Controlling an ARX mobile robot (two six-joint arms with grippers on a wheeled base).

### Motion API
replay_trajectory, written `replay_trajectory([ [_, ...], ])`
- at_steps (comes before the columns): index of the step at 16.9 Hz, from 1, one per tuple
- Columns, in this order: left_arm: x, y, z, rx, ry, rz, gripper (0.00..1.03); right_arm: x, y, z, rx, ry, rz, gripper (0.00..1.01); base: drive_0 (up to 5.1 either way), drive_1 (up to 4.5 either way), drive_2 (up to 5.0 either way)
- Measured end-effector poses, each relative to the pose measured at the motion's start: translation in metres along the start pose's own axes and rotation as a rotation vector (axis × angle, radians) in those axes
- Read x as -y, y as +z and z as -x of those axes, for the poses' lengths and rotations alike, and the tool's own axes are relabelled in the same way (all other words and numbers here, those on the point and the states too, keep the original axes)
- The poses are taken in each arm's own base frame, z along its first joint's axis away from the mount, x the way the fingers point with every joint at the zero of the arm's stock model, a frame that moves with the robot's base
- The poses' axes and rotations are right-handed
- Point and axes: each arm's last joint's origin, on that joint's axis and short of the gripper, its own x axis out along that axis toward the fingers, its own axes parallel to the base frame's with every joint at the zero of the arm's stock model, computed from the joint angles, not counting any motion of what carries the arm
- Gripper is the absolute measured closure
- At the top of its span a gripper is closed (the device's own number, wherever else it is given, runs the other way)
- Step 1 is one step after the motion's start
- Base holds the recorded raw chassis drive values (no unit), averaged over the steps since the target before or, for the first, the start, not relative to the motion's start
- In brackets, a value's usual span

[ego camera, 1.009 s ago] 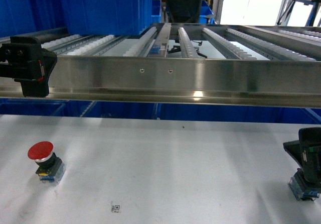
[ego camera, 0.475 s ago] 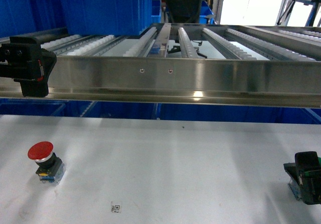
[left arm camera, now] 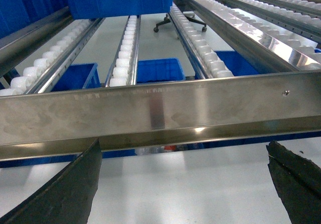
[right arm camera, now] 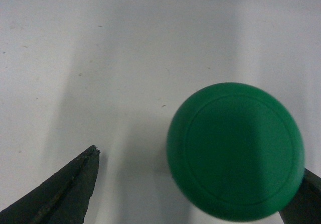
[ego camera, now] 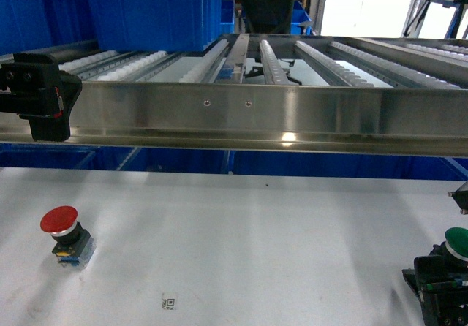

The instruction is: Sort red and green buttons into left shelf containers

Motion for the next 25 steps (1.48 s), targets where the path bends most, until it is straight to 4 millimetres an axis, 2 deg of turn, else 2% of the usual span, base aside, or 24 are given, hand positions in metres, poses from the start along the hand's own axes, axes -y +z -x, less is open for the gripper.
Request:
replay_trajectory([
  [8, 0.000, 0.000, 0.000, 0.000, 0.000, 0.000, 0.05, 0.020, 0.006, -0.009, 0.026, -0.017, -0.073, 0.04, 0.0, 0.00, 0.0],
  [13, 0.000, 0.000, 0.000, 0.000, 0.000, 0.000, 0.05, 0.019, 0.004, -0.014, 0.042, 0.030, -0.099, 0.56, 0.0, 0.00, 0.0],
  [14, 0.000, 0.000, 0.000, 0.000, 0.000, 0.000, 0.05, 0.020, 0.001, -0.015, 0.042, 0.024, -0.096, 0.73, 0.0, 0.00, 0.0],
  [20, 0.000, 0.000, 0.000, 0.000, 0.000, 0.000, 0.05, 0.019, -0.013, -0.004, 0.081, -0.009, -0.060, 0.75, 0.0, 0.00, 0.0],
  [22, 0.000, 0.000, 0.000, 0.000, 0.000, 0.000, 0.05, 0.019, -0.012, 0.015, 0.115, -0.013, -0.069, 0.75, 0.0, 0.00, 0.0],
  [25, 0.000, 0.000, 0.000, 0.000, 0.000, 0.000, 0.05, 0.025, 0.003, 0.052, 0.237, -0.018, -0.088, 0.75, 0.0, 0.00, 0.0],
])
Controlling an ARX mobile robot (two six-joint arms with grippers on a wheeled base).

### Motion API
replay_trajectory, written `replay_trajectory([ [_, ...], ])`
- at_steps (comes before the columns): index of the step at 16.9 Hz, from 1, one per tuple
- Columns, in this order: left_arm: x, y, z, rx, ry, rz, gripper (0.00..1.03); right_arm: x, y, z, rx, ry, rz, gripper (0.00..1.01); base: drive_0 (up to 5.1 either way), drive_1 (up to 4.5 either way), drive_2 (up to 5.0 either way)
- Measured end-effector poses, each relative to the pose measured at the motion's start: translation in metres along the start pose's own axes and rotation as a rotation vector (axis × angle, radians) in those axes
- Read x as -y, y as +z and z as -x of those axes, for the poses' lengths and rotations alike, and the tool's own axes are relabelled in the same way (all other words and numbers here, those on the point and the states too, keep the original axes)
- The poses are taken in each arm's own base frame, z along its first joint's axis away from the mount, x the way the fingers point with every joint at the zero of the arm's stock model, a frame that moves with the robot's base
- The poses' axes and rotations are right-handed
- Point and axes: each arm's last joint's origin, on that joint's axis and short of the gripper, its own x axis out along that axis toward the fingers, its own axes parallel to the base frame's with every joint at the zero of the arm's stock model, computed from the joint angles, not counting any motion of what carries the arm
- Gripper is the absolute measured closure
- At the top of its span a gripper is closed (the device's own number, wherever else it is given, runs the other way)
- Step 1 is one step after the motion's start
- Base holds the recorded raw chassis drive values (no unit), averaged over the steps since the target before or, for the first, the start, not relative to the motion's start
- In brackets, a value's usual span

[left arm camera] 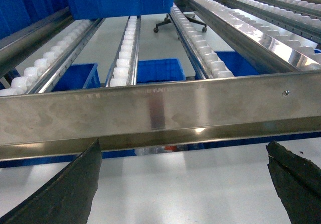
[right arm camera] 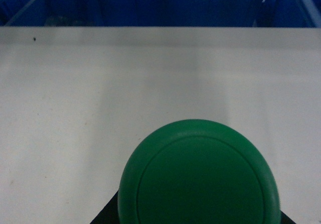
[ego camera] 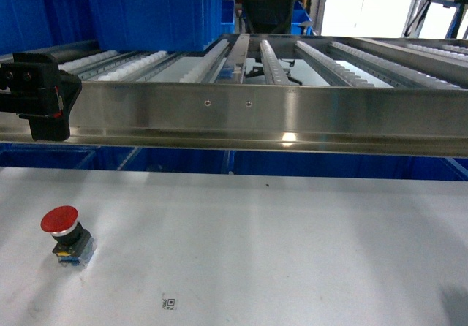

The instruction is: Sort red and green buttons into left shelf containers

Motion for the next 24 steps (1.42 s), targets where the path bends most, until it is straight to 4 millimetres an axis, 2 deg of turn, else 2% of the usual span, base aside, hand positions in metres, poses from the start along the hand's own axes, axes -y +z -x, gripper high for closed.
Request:
replay_trajectory([
  [5, 0.000, 0.000, 0.000, 0.000, 0.000, 0.000, 0.05, 0.003, 0.002, 0.053, 0.077, 0.016, 0.009, 0.75, 0.0, 0.00, 0.0],
  [8, 0.000, 0.000, 0.000, 0.000, 0.000, 0.000, 0.05, -0.007, -0.015, 0.086, 0.085, 0.042, 0.066, 0.75, 0.0, 0.00, 0.0],
  [14, 0.012, 0.000, -0.012, -0.046, 0.044, 0.013, 0.05, -0.007, -0.014, 0.086, 0.095, 0.040, 0.082, 0.75, 0.0, 0.00, 0.0],
  [16, 0.010, -0.015, -0.021, -0.115, 0.085, 0.017, 0.05, -0.007, -0.014, 0.086, 0.095, 0.040, 0.082, 0.75, 0.0, 0.00, 0.0],
  [24, 0.016, -0.058, -0.030, -0.323, 0.114, 0.079, 0.05, -0.007, -0.014, 0.086, 0.096, 0.040, 0.082, 0.75, 0.0, 0.00, 0.0],
])
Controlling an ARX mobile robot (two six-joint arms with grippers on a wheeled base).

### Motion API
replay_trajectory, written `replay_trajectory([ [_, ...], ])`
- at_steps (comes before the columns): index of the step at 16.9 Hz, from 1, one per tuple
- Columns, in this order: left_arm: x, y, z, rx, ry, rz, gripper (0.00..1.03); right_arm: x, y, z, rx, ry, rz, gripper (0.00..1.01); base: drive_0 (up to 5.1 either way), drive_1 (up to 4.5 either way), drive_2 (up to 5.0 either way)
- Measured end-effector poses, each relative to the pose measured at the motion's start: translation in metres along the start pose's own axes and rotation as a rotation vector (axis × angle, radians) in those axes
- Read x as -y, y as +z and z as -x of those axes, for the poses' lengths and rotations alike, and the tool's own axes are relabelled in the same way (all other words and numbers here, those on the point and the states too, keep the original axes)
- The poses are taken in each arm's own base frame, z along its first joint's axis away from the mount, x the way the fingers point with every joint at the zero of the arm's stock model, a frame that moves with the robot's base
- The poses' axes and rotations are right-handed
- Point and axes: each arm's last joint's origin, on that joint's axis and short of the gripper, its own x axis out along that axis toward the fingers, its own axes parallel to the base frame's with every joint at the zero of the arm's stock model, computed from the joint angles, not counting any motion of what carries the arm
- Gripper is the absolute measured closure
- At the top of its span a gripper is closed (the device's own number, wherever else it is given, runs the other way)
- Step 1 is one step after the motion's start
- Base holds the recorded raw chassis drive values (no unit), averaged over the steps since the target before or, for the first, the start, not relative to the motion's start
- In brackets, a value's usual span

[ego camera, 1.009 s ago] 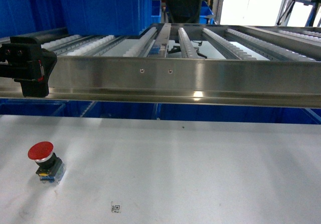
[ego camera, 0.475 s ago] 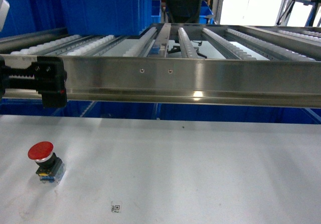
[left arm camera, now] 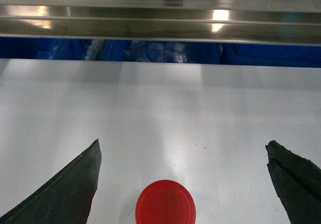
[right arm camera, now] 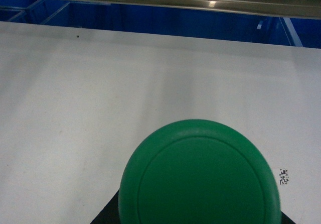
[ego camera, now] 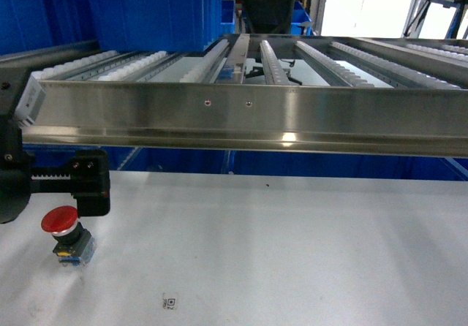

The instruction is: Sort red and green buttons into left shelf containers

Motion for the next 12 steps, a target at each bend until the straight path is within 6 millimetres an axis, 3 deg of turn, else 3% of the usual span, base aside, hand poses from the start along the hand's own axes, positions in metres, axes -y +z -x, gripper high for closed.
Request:
replay_trajectory([
  [2, 0.001, -0.013, -0.011, -0.056, 0.022, 0.024, 0.05, 0.000, 0.000, 0.000, 0.000, 0.000, 0.000, 0.75, 0.0, 0.00, 0.0],
  [12, 0.011, -0.032, -0.031, -0.156, 0.043, 0.041, 0.05, 0.000, 0.000, 0.000, 0.000, 0.000, 0.000, 0.75, 0.0, 0.00, 0.0],
])
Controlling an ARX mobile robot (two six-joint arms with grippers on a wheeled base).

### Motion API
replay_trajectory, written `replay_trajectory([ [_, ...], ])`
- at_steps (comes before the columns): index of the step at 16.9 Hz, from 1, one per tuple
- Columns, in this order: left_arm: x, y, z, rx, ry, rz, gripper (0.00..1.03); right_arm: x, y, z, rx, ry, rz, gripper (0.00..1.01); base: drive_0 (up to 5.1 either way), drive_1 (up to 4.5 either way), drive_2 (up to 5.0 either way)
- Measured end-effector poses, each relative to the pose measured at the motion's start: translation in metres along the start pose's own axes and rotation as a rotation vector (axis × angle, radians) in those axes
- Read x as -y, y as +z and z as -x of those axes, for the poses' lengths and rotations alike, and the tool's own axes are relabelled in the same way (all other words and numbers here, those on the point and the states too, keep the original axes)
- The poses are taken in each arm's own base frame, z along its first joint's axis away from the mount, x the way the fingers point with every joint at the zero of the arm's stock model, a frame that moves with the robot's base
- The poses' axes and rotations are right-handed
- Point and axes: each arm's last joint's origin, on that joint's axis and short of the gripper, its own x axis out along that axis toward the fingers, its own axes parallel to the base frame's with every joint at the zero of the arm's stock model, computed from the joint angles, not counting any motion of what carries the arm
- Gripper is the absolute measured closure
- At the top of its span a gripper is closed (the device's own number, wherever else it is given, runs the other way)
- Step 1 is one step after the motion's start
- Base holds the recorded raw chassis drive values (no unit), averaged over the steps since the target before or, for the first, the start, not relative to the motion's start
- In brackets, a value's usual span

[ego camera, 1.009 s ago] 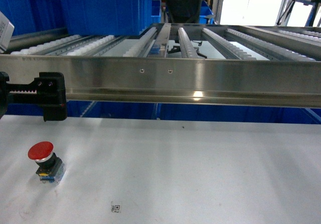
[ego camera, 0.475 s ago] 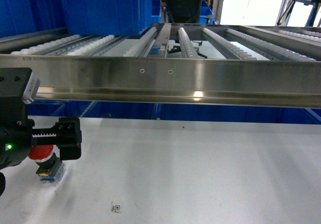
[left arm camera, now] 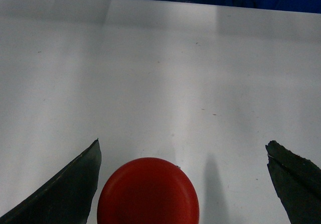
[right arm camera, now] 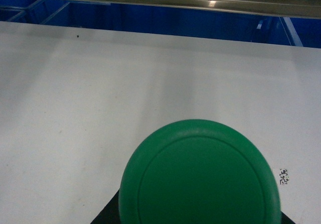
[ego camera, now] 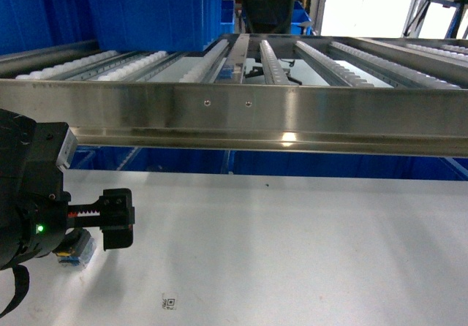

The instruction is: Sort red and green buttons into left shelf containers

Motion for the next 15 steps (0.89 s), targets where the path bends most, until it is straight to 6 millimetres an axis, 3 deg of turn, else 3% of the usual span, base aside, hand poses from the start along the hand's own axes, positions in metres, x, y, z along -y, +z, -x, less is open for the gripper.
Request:
replay_trajectory([
  [3, -0.001, -0.008, -0.010, -0.042, -0.007, 0.002, 0.05, 0.000, 0.000, 0.000, 0.000, 0.000, 0.000, 0.75, 0.0, 0.00, 0.0],
  [15, -0.001, -0.019, -0.021, -0.059, -0.001, -0.001, 0.06, 0.000, 0.000, 0.000, 0.000, 0.000, 0.003, 0.75, 0.0, 0.00, 0.0],
])
